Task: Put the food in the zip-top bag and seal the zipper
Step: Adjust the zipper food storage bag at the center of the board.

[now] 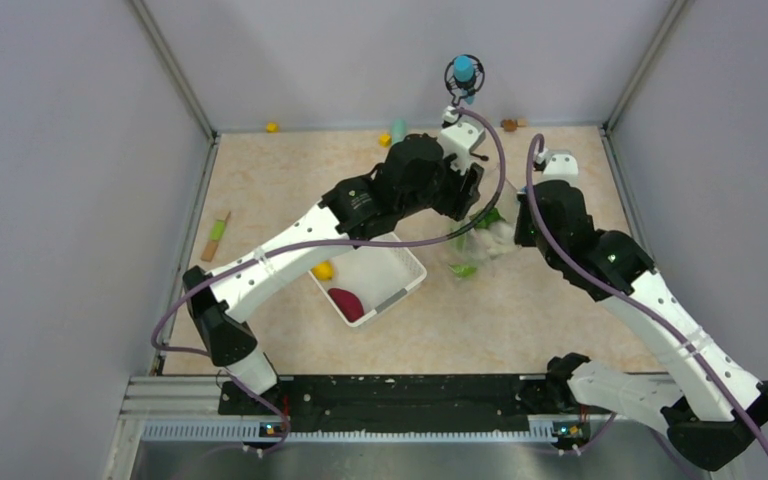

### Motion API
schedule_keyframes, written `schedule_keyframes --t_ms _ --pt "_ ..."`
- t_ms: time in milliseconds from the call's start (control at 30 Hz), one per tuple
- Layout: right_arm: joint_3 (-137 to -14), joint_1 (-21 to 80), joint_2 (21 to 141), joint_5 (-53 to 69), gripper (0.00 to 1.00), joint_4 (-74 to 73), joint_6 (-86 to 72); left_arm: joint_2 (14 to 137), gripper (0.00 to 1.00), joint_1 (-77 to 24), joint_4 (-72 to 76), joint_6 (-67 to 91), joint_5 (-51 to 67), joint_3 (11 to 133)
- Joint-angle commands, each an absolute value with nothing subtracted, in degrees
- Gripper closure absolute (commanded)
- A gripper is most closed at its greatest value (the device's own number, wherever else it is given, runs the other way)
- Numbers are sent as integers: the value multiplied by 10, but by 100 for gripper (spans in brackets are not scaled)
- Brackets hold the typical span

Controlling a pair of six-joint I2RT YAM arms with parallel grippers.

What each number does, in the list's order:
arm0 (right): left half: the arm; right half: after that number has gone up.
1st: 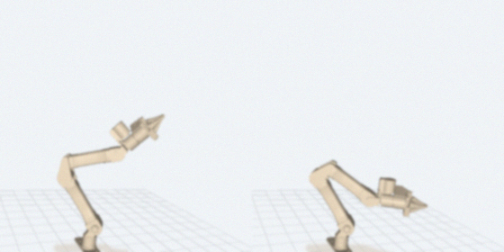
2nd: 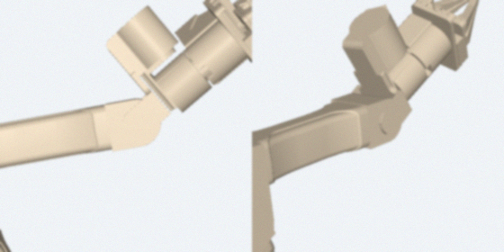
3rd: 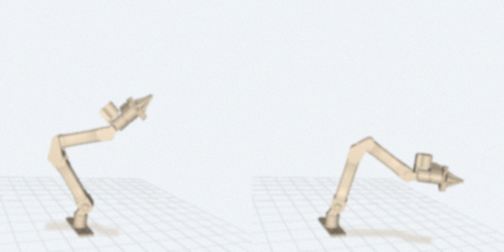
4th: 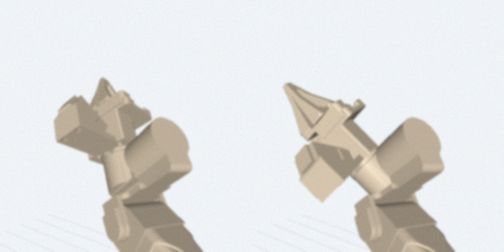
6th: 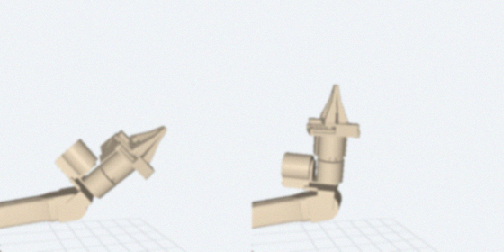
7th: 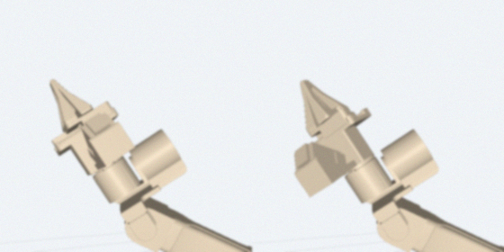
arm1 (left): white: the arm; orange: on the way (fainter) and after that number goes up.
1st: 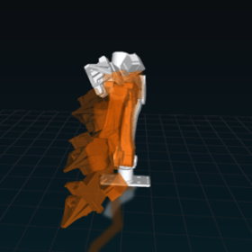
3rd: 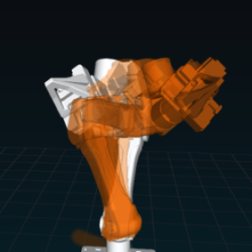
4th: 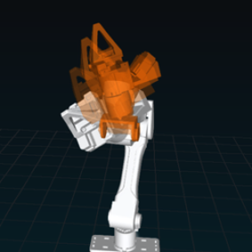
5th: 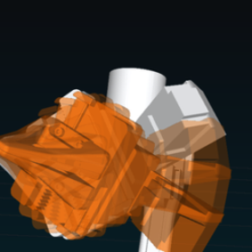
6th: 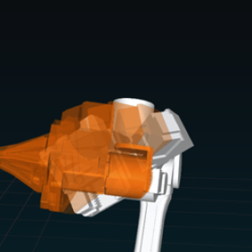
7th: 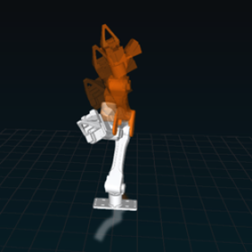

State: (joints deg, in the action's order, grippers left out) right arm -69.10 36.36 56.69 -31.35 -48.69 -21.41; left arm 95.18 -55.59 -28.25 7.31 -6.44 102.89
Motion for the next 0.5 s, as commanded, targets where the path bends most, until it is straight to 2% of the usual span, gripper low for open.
schedule_keyframes --t_ms 0,67,100,467 --pt "-680 366 533 -239 100 -392 -199 928 25 -555 -255 76 -45 1023" --pt "-679 366 526 -218 100 -383 -199 907 5 -555 -245 74 -47 999" --pt "-681 366 527 -211 100 -385 -200 894 3 -555 -237 71 -51 990" --pt "-690 366 542 -193 100 -379 -209 710 3 -540 -164 76 -210 818"
